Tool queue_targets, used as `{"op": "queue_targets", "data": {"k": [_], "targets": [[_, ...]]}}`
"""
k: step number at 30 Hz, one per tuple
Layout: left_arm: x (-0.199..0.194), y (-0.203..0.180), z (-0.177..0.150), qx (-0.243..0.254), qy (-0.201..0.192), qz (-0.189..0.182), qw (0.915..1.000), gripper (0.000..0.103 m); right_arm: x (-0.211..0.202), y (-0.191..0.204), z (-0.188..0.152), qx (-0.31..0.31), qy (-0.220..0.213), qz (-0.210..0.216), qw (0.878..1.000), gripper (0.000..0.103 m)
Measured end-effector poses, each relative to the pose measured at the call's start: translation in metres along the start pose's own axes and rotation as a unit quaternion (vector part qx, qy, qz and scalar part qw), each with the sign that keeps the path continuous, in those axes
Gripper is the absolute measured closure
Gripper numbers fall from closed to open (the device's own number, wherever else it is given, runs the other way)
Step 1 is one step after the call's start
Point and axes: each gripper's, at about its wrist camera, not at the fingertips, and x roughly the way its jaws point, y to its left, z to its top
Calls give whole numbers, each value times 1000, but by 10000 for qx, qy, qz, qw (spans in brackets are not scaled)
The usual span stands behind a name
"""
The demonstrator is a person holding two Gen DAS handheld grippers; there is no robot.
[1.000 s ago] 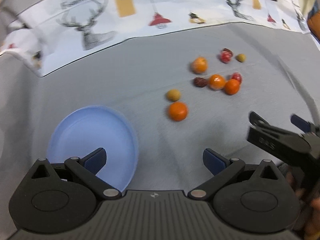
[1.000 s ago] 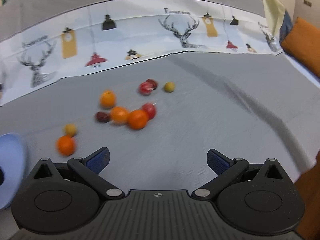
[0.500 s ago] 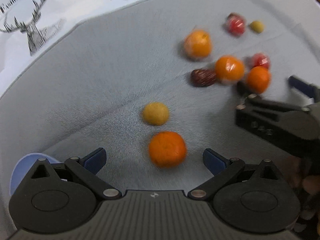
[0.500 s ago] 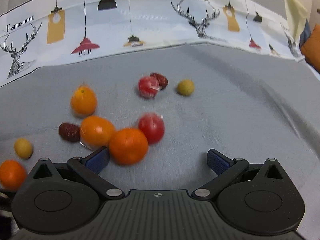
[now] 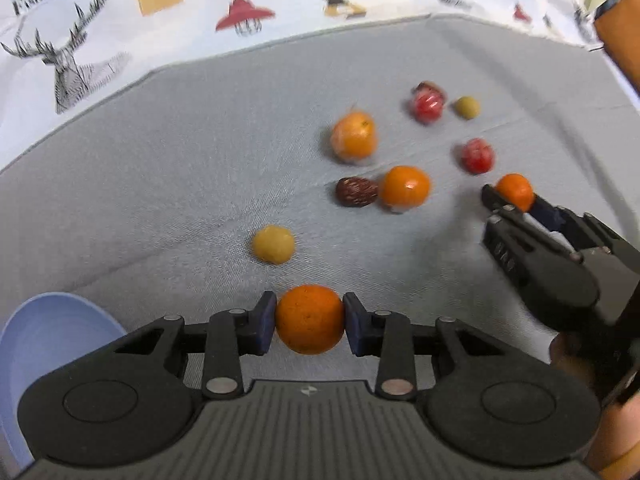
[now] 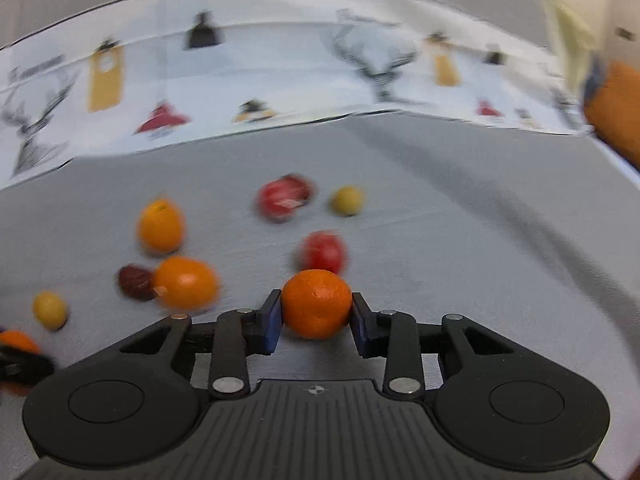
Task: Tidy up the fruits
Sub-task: 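Carry both held oranges over the light blue plate with both tools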
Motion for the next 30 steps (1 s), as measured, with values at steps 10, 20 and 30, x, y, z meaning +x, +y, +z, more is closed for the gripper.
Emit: {"op": "queue_targets", "data": {"k": [10,20,30], "targets": [[-133,7,-59,-342,-521,-359,9974,64,-159,-29,4,249,-446,539,9972,67],[-228,36,-158,-830,-850,-153,9928,64,-308,3,-30,-322,-773,1517,9849,67],[-282,60,-227,-1187,-1256,39,9850,64,-379,31,-54,-746,-1278,1903,9705,67]]}}
